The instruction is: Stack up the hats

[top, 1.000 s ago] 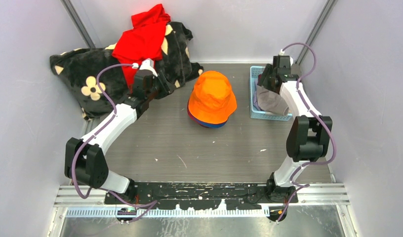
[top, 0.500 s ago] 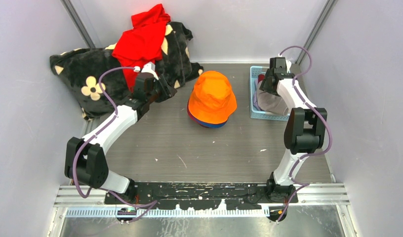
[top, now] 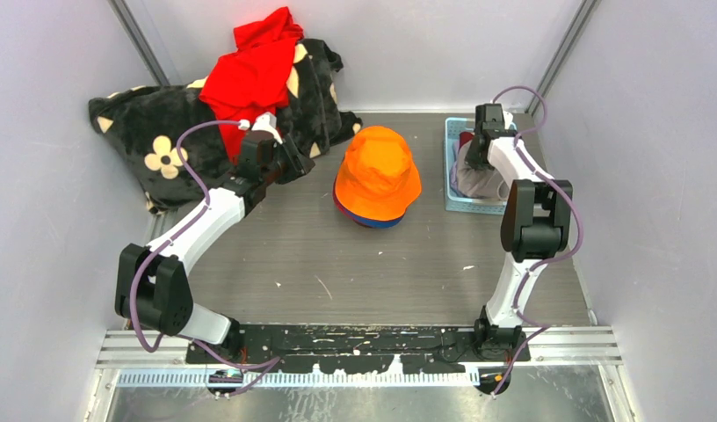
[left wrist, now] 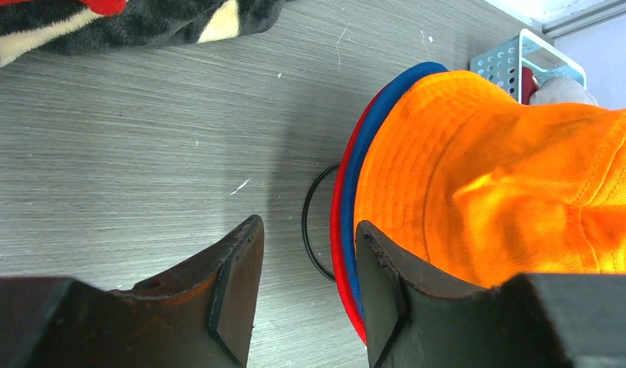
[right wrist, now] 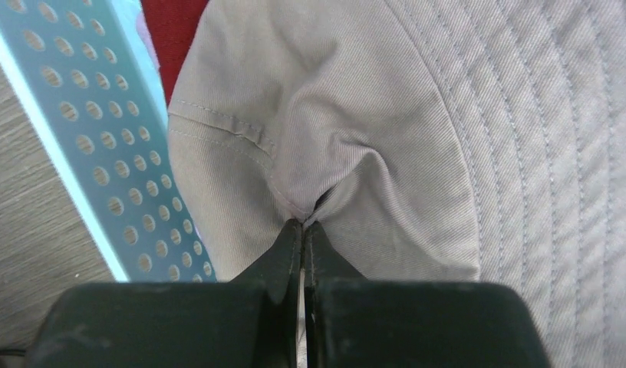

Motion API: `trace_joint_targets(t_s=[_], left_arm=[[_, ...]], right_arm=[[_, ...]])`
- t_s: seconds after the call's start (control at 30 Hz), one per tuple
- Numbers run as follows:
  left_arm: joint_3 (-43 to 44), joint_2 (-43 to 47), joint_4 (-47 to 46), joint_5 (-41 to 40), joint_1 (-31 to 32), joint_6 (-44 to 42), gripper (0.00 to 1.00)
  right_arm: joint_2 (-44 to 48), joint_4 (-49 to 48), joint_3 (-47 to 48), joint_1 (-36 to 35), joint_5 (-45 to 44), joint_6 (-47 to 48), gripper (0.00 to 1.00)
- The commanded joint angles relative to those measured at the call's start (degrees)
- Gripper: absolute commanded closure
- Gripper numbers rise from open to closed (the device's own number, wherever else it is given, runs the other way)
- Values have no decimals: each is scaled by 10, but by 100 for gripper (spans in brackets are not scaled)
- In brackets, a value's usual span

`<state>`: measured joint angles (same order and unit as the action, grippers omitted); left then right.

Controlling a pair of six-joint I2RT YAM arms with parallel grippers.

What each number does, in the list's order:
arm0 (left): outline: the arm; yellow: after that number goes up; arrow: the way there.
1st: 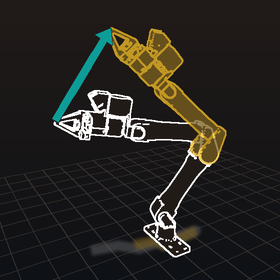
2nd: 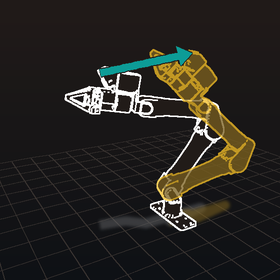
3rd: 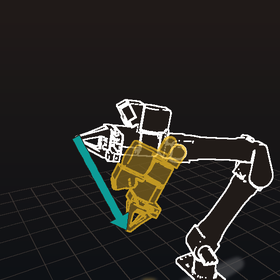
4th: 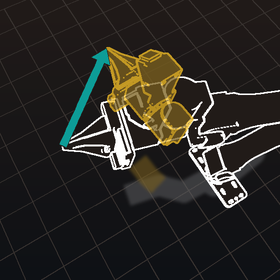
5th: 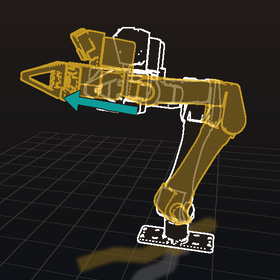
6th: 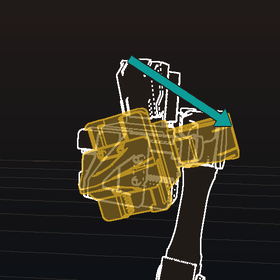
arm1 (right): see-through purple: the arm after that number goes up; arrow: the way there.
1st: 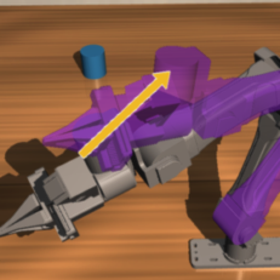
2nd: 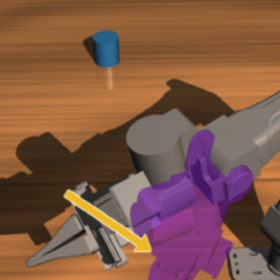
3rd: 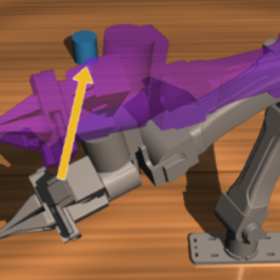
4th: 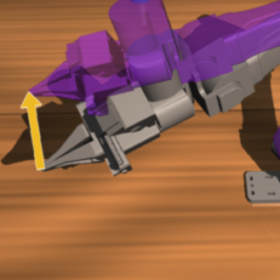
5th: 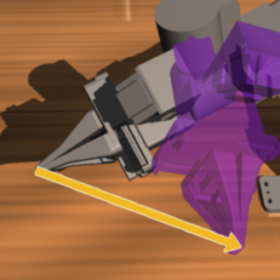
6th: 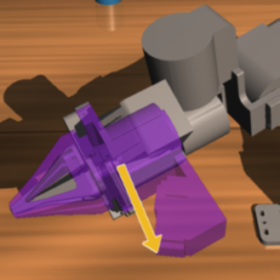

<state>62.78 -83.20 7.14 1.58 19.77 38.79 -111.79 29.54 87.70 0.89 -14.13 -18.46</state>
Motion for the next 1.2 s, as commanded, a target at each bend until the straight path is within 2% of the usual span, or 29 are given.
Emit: trace_joint_targets(t_s=[0.0, 0.27, 0.5, 0.63, 0.73, 0.9, 1.1, 1.17], left_arm=[[1, 17, -27, 7, 1, 7, 52], [4, 12, -37, 22, 1, 20, 52], [2, 23, -31, 27, 0, 20, 52], [-4, 37, -34, 25, 0, 18, 52], [-10, 46, -52, 33, 1, 17, 52], [-9, 54, -65, 46, 1, 16, 52], [-10, 64, -72, 58, 0, 11, 52], [-10, 68, -82, 68, 0, 9, 51]], right_arm=[[106, -26, 16, 2, -12, -5, 99], [195, 19, 98, 0, 21, 13, 99], [246, -15, 97, 0, 97, 6, 99], [282, -82, 65, 0, 201, -12, 99], [294, -129, 56, 0, 316, -45, 99], [299, -280, 16, 0, 502, -162, 99], [285, -542, -46, 0, 636, -364, 99], [275, -643, -62, 0, 655, -440, 99]])
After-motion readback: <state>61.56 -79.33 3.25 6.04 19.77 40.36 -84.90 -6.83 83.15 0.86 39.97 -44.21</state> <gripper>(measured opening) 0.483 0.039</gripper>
